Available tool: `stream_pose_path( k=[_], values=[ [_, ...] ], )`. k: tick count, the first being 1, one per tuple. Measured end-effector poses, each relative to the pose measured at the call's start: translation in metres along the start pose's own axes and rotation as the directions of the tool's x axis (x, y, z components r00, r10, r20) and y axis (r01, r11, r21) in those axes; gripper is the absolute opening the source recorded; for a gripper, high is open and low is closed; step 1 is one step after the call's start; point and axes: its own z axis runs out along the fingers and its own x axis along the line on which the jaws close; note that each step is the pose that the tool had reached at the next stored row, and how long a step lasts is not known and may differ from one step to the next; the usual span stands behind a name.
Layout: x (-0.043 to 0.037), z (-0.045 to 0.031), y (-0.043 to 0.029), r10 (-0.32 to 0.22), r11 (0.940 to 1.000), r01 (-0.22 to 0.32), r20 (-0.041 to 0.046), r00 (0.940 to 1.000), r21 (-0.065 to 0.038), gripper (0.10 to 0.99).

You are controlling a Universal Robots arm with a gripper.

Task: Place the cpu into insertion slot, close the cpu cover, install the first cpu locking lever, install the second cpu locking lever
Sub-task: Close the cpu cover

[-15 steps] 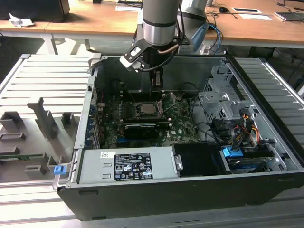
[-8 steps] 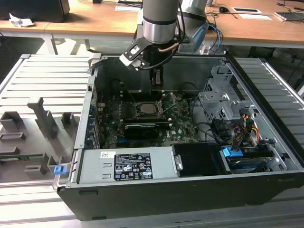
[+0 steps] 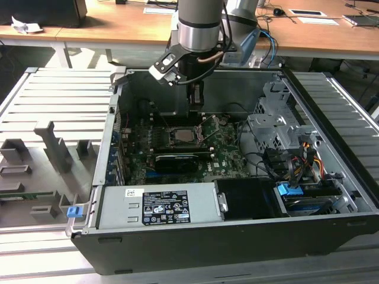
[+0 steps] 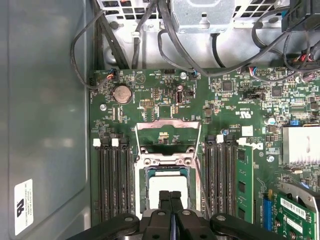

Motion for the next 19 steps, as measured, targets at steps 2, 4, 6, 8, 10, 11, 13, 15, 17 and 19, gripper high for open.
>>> stream_pose_path(
  k=[2, 4, 6, 8, 10, 11, 13, 15, 17, 19],
  values=[
    [0.0, -0.0008, 0.0, 0.0, 1.0, 0.0, 0.0, 1.0, 0.0, 0.106],
    [0.0001, -0.0018, 0.0, 0.0, 1.0, 0.0, 0.0001, 1.0, 0.0, 0.106],
    [0.0001, -0.0038, 0.0001, 0.0, 1.0, 0.0, 0.0003, 1.0, 0.0, 0.106],
    [0.0002, -0.0059, 0.0002, 0.0, 1.0, 0.0, 0.0004, 1.0, 0.0, 0.106],
    [0.0003, -0.0063, 0.0015, 0.0, 1.0, 0.0, 0.0002, 1.0, 0.0, 0.106],
    [0.0003, -0.0063, 0.0024, 0.0, 1.0, 0.0, 0.0004, 1.0, 0.0, 0.106],
    [0.0004, -0.0063, 0.0048, 0.0, 1.0, 0.0, 0.0004, 1.0, 0.0, 0.106],
    [0.0005, -0.0062, 0.0063, 0.0, 1.0, 0.0, 0.0004, 1.0, 0.0, 0.106],
    [0.0005, -0.0062, 0.0083, 0.0, 1.0, 0.0, 0.0004, 1.0, 0.0, 0.106],
    [0.0006, -0.0061, 0.0108, 0.0, 1.0, 0.0, 0.0004, 1.0, 0.0, 0.106]
  ],
)
